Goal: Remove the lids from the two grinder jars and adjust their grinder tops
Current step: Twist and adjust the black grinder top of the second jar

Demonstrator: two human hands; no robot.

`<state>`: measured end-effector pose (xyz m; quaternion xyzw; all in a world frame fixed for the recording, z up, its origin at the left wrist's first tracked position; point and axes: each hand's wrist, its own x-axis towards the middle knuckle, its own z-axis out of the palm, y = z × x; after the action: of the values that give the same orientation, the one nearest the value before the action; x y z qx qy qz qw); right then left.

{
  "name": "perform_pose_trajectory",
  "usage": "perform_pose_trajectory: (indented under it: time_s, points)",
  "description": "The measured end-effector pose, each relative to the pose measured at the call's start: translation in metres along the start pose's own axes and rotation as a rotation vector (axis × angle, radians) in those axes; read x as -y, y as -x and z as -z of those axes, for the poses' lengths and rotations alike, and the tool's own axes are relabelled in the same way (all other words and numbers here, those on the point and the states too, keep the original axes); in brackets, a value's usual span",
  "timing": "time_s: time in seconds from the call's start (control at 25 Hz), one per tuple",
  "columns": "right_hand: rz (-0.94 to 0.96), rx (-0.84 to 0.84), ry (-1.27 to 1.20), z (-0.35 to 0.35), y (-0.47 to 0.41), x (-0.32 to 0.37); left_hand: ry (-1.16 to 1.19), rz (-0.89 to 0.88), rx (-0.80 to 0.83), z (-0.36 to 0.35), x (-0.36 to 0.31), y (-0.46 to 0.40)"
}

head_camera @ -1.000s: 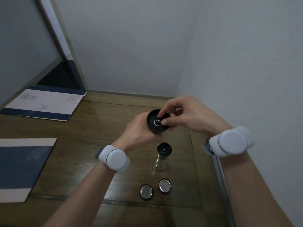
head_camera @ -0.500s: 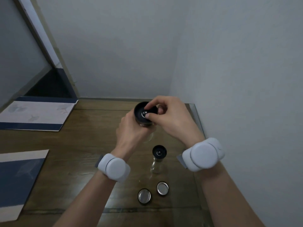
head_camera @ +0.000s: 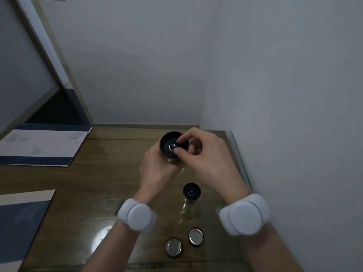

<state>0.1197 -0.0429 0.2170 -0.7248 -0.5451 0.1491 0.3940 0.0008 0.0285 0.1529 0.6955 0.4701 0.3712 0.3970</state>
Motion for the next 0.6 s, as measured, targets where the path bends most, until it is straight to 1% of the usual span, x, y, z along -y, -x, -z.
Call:
perform_pose_trajectory:
  time_s: [0.12,0.24,0.32,0.48,0.6]
  points:
    - [0.109,0.188,0.079,0.026,-0.015,-0.002,-0.076,-0.051,0.250,0.018,0.003,-0.016]
    - [0.188,0.319,0.137,0.039,-0.029,0.005,-0.083,-0.107,0.417,0.032,0.002,-0.025]
    - [0.206,0.360,0.161,0.039,-0.035,0.008,-0.098,-0.137,0.479,0.036,0.003,-0.028]
    - [0.192,0.410,0.147,0.033,-0.040,0.011,-0.144,-0.153,0.550,0.042,0.003,-0.030]
    - [0.203,0.470,0.145,0.030,-0.040,0.016,-0.185,-0.174,0.656,0.054,-0.001,-0.033]
